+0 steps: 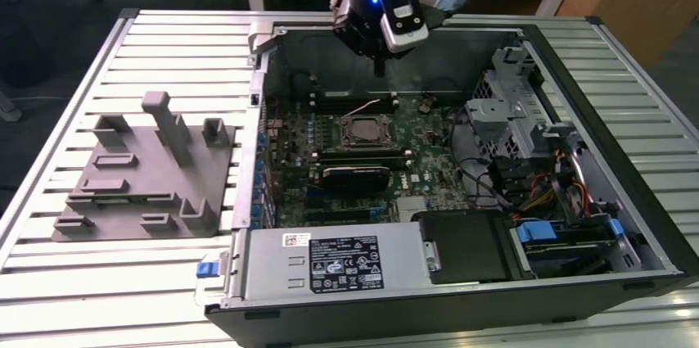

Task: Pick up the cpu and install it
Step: 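Install the first cpu locking lever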

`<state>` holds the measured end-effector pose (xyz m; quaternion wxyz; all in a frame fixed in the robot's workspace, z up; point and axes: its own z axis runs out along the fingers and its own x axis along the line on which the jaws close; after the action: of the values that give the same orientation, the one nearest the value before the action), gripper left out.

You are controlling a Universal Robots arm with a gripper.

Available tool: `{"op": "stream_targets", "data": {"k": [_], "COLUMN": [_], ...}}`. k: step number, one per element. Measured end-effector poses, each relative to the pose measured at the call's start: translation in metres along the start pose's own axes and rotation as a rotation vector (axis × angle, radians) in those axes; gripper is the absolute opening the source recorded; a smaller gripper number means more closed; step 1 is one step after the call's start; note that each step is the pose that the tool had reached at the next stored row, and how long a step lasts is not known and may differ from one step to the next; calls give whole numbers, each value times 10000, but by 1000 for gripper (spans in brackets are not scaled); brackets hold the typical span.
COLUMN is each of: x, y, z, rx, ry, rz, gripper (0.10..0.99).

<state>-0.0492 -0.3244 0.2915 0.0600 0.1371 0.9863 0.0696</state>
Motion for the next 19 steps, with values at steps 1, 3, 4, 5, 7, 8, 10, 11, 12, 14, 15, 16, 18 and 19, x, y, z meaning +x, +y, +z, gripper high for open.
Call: {"op": "stream_targets", "data": {"k": [1, 3, 4, 5, 7, 8, 10, 11, 12, 14, 15, 16, 18, 19], "x": [1, 2, 2, 3, 4, 6, 9, 10, 11, 13, 15, 16, 21, 23], "y": [-1, -3, -3, -4, -6, -6, -4, -3, -2, 1, 3, 6, 13, 15], "z": [6, 17, 23, 28, 39, 45, 55, 60, 63, 66, 67, 69, 75, 82], "rx": [3, 8, 10, 12, 12, 13, 14, 12, 11, 12, 13, 13, 13, 11], "ry": [-1, -2, -3, -3, -3, -3, -3, -4, -4, -3, -3, -4, -3, -5], "rz": [-1, -1, -2, -2, -2, -2, -1, -1, -2, -2, -1, -1, -1, -1], "gripper": [106, 106, 106, 106, 106, 106, 106, 106, 106, 106, 106, 106, 106, 106]}}
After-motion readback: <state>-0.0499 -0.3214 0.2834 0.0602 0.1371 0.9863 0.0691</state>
